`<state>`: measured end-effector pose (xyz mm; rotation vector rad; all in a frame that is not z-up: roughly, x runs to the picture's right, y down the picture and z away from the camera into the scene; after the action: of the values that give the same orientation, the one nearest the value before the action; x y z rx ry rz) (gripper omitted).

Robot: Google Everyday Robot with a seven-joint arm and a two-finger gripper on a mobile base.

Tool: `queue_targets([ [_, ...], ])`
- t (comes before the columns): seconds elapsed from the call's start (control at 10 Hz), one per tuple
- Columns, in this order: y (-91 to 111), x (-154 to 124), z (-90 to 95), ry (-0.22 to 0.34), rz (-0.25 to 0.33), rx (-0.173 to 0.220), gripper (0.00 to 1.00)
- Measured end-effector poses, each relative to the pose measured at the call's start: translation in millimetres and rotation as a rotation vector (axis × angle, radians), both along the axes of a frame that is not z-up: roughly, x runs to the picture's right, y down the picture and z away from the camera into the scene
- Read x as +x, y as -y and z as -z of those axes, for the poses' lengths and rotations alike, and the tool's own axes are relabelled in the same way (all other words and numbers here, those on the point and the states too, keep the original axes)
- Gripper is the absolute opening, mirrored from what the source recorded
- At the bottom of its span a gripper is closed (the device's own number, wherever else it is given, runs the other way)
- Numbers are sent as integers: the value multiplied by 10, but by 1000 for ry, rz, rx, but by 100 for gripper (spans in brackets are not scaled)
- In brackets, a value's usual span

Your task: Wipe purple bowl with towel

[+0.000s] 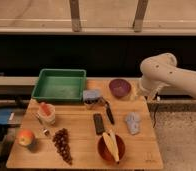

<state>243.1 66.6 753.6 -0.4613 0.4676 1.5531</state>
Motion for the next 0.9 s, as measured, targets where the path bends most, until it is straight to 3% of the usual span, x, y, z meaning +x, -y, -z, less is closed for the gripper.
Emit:
queue_targets([
  [0.4, -632, -218, -471, 1, 10, -138, 62],
  [0.7, -1041, -306, -614, -2, 1, -253, 62],
  [0.9, -1145, -292, -618, -7, -8, -284, 62],
])
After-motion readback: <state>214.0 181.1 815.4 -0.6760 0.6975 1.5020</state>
